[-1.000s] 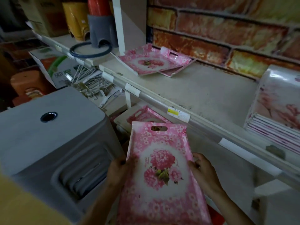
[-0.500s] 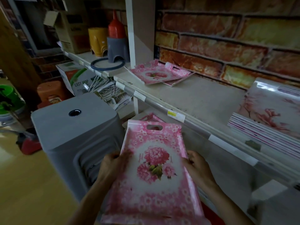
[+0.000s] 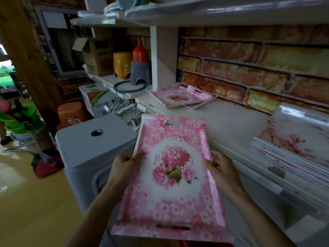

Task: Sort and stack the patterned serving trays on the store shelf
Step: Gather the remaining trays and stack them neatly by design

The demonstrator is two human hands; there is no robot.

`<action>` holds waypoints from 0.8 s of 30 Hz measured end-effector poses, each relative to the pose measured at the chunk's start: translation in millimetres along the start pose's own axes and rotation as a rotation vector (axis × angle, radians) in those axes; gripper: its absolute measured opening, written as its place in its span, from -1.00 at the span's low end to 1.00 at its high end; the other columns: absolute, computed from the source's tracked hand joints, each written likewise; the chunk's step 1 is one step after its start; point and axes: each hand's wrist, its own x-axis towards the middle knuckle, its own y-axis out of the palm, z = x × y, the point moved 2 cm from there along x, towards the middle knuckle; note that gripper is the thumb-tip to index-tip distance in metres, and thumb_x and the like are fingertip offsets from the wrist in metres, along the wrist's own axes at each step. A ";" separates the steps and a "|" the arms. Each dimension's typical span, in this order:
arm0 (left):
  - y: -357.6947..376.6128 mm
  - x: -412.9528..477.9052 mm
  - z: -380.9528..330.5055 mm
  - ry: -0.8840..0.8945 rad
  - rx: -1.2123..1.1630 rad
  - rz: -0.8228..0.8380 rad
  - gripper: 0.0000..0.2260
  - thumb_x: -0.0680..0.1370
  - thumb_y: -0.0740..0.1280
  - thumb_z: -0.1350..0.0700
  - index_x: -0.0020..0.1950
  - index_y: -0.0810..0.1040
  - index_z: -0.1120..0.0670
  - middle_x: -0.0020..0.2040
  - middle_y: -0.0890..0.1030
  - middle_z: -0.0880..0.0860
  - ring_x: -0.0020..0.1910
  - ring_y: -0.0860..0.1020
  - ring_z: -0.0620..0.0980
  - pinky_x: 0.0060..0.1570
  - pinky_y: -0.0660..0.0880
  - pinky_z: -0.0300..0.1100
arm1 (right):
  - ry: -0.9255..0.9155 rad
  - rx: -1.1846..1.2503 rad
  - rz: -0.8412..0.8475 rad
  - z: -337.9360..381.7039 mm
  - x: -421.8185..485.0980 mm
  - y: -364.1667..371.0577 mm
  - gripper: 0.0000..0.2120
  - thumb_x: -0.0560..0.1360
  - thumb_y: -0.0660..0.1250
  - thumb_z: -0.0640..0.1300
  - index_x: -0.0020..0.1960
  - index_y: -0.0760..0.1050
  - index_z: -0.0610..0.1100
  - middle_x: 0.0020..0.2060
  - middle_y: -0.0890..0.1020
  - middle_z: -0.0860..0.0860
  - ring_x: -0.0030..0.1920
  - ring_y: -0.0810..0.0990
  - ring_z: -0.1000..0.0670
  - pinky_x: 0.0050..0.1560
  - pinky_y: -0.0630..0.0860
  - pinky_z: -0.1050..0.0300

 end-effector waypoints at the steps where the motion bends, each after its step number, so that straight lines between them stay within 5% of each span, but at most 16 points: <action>1: 1.9 2.5 -9.6 0.020 -0.008 0.003 -0.59 0.53 0.38 -0.07 -0.28 0.54 0.27 -0.39 0.64 0.17 -0.47 0.55 -0.07 -0.46 0.43 -0.26 | -0.016 0.010 -0.016 4.2 3.5 -4.7 -0.78 0.52 0.34 0.06 0.15 0.49 0.12 -0.12 0.67 0.04 -0.11 0.67 -0.01 -0.09 0.61 -0.12; 4: 12.2 17.0 -28.3 0.074 0.002 0.016 -0.66 0.52 0.39 -0.07 -0.33 0.53 0.14 -0.46 0.61 0.03 -0.52 0.53 -0.11 -0.49 0.41 -0.28 | -0.041 0.024 -0.071 17.5 12.5 -18.9 -0.87 0.53 0.34 0.01 0.04 0.47 0.22 -0.09 0.67 0.11 -0.09 0.67 0.04 -0.03 0.62 -0.13; 9: 41.3 54.6 -45.6 0.128 0.018 0.072 -0.65 0.54 0.38 -0.03 -0.39 0.43 0.07 -0.54 0.55 -0.07 -0.57 0.48 -0.18 -0.50 0.38 -0.30 | -0.017 -0.038 -0.165 22.3 32.7 -35.5 -0.81 0.55 0.32 -0.03 0.16 0.49 0.08 -0.11 0.65 0.11 -0.11 0.65 0.07 -0.09 0.60 -0.04; 13: 69.3 94.0 -55.3 0.154 0.043 0.147 -0.66 0.53 0.38 -0.05 -0.37 0.42 0.07 -0.48 0.55 -0.05 -0.51 0.50 -0.14 -0.47 0.41 -0.28 | 0.045 -0.056 -0.236 16.3 51.3 -39.6 -0.78 0.57 0.29 -0.08 0.20 0.47 0.07 -0.03 0.61 0.21 -0.09 0.59 0.24 -0.24 0.48 0.28; 24: 136.5 202.3 -75.0 0.197 0.122 0.421 -0.65 0.55 0.34 -0.05 -0.33 0.37 0.11 -0.44 0.44 -0.02 -0.42 0.43 -0.02 -0.37 0.33 -0.19 | 0.189 -0.145 -0.411 13.5 96.5 -30.3 -0.78 0.56 0.25 -0.18 0.16 0.49 0.04 -0.05 0.62 0.17 -0.12 0.59 0.26 -0.31 0.42 0.43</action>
